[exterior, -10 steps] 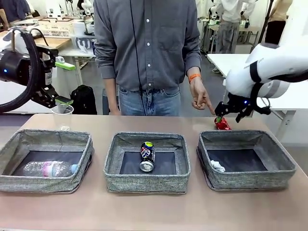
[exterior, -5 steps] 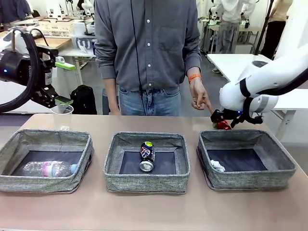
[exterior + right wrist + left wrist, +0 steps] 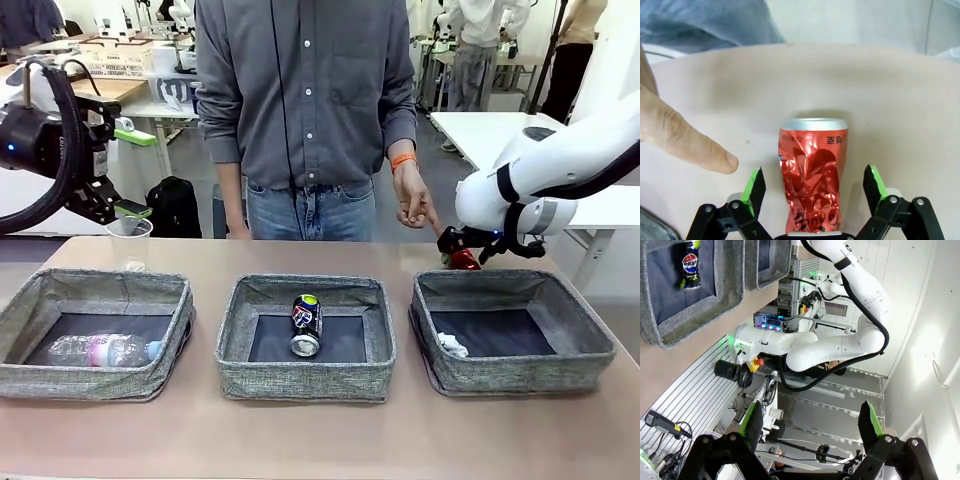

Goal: Sort the waste into the appropriate baskets.
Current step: Pick up the waste item pointed out by the person.

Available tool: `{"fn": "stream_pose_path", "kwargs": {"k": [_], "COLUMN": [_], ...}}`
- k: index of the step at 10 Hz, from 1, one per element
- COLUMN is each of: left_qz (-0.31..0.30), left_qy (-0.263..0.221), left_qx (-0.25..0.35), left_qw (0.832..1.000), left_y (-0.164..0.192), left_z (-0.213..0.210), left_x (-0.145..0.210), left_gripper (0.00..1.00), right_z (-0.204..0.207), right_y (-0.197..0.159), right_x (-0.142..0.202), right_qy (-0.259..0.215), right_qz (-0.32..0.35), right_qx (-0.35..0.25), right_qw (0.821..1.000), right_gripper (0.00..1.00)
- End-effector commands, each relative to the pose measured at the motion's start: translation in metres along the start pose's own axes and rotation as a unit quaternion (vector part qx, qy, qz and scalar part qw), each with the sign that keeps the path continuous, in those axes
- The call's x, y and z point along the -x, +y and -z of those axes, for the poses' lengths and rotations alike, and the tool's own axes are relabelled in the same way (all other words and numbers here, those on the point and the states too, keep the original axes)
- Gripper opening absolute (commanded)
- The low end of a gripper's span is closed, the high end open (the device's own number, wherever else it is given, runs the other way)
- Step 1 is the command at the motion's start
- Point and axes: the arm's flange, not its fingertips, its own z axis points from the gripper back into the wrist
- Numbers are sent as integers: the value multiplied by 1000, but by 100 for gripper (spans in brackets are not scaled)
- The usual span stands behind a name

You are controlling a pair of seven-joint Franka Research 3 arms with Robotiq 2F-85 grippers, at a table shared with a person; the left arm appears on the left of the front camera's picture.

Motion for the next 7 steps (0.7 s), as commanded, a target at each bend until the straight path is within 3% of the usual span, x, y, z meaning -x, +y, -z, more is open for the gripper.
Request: {"fn": "stream_pose_path", "kwargs": {"k": [1,2,3,5,6,7], "left_qz": [1,1,1,1,1,1], "left_qy": [-5,-5,-5,-5,-5,-5], "left_qx": [1,1,1,1,1,1], "left_qw": [1000,1000,1000,1000,1000,1000], "left_y": [-3,-3,-3,-3,-3,-3], "left_z": [2,2,2,2,2,2], "left_x": [1,1,1,1,1,1], "left_gripper": [97,97,97,97,97,97], "right_z": [0,1,2,5,6,6], "right_y": [3,2,2,0,0,0], "right_x": [-3,-3,-2,-2,-2,-2], "right_qy": [-10,-10,-10,-6,-5,-4], "right_qz": [24,23,25,35,34,33], "right_qx": [19,20,18,15,14,13], "right_qw": [999,999,999,999,999,999], "right_gripper": [58,40,0,0,14,5]}}
